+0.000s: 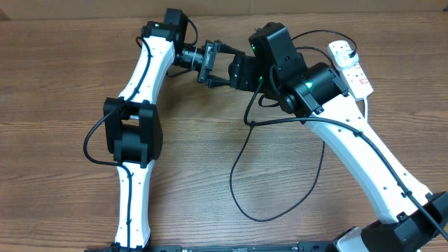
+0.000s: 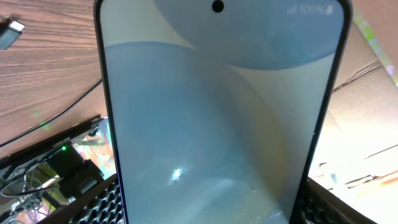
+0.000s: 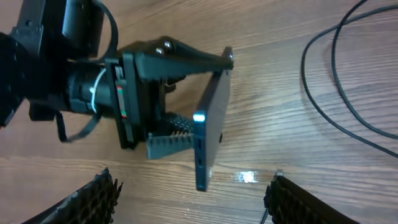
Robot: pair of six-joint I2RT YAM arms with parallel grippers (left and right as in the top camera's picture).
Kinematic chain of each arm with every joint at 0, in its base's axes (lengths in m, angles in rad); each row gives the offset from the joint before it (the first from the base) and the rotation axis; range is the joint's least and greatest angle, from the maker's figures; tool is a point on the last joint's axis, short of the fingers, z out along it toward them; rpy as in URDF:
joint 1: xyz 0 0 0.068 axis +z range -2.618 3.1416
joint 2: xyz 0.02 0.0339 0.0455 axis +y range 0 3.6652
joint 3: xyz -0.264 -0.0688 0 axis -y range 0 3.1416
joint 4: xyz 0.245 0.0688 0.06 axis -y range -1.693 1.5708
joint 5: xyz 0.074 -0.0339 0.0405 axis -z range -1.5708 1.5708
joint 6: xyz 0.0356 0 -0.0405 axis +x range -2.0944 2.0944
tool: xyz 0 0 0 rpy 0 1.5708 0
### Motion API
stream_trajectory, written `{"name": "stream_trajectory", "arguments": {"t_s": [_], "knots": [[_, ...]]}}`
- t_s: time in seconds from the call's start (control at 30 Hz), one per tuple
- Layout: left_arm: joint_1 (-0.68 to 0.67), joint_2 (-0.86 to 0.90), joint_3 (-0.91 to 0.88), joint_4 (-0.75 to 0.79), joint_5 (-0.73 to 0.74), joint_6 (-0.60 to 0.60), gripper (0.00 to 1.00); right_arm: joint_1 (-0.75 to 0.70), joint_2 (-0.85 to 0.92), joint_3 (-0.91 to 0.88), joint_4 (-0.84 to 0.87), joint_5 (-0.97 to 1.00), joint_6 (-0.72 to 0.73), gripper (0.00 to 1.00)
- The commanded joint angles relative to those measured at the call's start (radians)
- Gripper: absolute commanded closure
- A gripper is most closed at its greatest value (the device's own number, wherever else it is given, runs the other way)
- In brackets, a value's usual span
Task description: Plug charger to phone and switch on socket
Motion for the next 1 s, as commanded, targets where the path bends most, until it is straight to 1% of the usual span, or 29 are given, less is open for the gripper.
{"name": "stream_trajectory", "arguments": {"t_s": [0.0, 0.2, 0.27, 0.37, 0.43, 0.5, 0.57, 0.67, 0.97], "knots": [[-0.014, -0.002, 0.032, 0.000, 0.027, -0.006, 0.30, 0.000, 0.051, 0.024, -0.010, 0.028, 0.028, 0.23], [-0.015, -0.002, 0.032, 0.000, 0.027, -0.006, 0.30, 0.000, 0.133, 0.019, -0.010, 0.030, 0.029, 0.23], [-0.016, -0.002, 0.032, 0.000, 0.027, -0.006, 0.30, 0.000, 0.138, 0.019, 0.004, 0.065, 0.029, 0.25], [-0.016, -0.002, 0.032, 0.000, 0.027, -0.006, 0.30, 0.000, 0.138, 0.019, 0.008, 0.106, 0.029, 0.33], [-0.016, -0.002, 0.032, 0.000, 0.027, -0.007, 0.30, 0.000, 0.142, 0.019, 0.009, 0.107, 0.029, 0.42], [-0.016, -0.002, 0.032, 0.000, 0.027, -0.007, 0.30, 0.000, 0.142, 0.017, 0.021, 0.107, 0.029, 0.49], [-0.016, -0.002, 0.032, 0.000, 0.027, -0.011, 0.30, 0.000, 0.142, 0.015, 0.045, 0.107, 0.023, 0.53], [-0.016, -0.002, 0.032, 0.000, 0.027, -0.025, 0.30, 0.000, 0.142, 0.015, 0.066, 0.107, 0.018, 0.55], [-0.016, -0.002, 0.032, 0.000, 0.027, -0.086, 0.30, 0.001, 0.142, 0.015, 0.081, 0.124, 0.018, 0.59]]}}
